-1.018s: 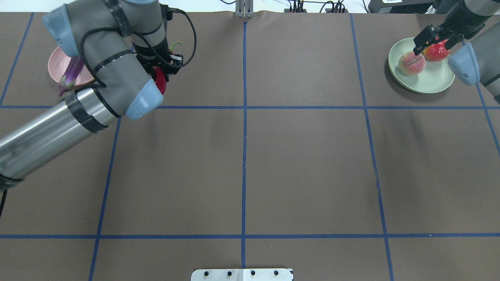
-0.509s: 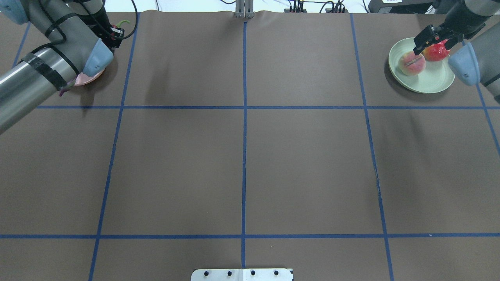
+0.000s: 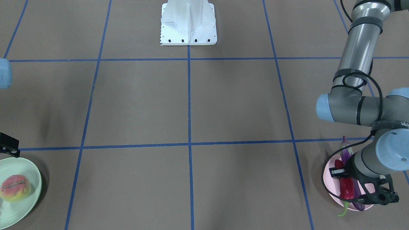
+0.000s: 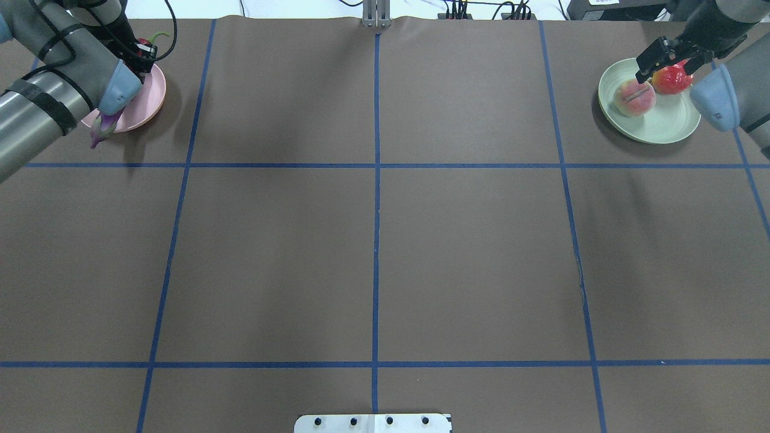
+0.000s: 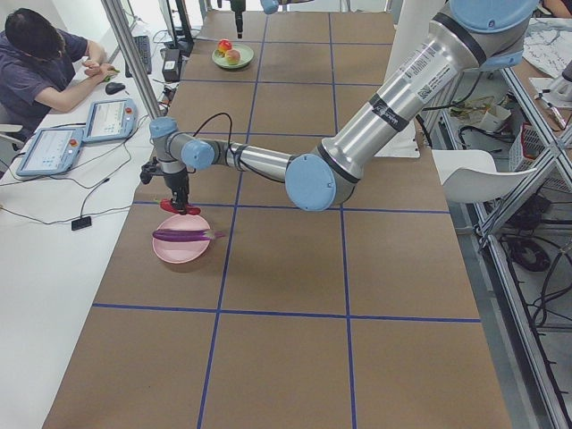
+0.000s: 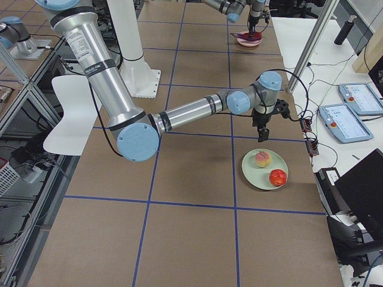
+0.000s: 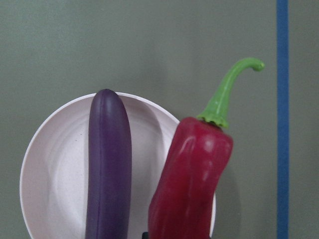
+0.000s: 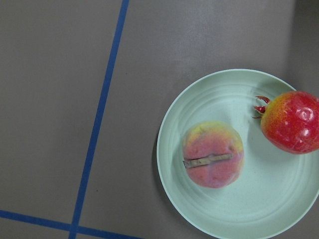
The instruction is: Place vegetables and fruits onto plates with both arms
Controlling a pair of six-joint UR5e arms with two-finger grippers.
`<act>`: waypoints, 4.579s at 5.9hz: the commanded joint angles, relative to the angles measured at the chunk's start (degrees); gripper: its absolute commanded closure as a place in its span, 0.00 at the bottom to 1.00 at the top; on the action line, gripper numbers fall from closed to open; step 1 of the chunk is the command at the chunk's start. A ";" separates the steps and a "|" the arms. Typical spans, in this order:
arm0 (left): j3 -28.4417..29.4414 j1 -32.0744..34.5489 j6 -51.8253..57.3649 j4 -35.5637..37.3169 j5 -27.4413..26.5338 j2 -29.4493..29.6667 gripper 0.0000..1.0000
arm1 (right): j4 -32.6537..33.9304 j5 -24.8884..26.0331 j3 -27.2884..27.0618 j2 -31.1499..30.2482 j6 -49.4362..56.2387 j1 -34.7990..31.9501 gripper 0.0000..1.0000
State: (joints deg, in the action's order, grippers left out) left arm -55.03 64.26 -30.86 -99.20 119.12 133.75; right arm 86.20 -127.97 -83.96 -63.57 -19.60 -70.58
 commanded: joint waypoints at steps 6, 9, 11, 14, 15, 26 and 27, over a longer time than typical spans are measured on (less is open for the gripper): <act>-30.32 8.49 12.53 7.73 9.55 -20.50 0.00 | 26.52 -2.46 -23.83 -9.96 16.82 -12.01 0.00; -47.33 18.40 36.24 23.88 9.55 -34.37 0.00 | 26.05 -2.37 -28.27 -22.62 24.87 -17.49 0.00; -47.89 26.50 44.66 23.36 10.69 -41.69 0.00 | 22.12 -2.19 -28.54 -27.64 24.35 -17.31 0.00; -49.91 29.69 43.87 21.07 11.39 -47.60 0.00 | 18.66 -2.28 -28.46 -30.39 23.81 -16.27 0.00; -49.91 29.69 42.74 17.76 14.18 -49.71 0.00 | 18.66 -1.93 -28.46 -30.74 23.81 -15.65 0.00; -49.74 29.69 33.85 4.10 20.63 -55.35 0.00 | 14.61 -1.31 -27.75 -33.03 20.39 -12.65 0.00; -49.74 29.69 33.94 4.19 20.63 -55.44 0.00 | 14.70 -1.31 -27.32 -33.03 20.47 -12.65 0.00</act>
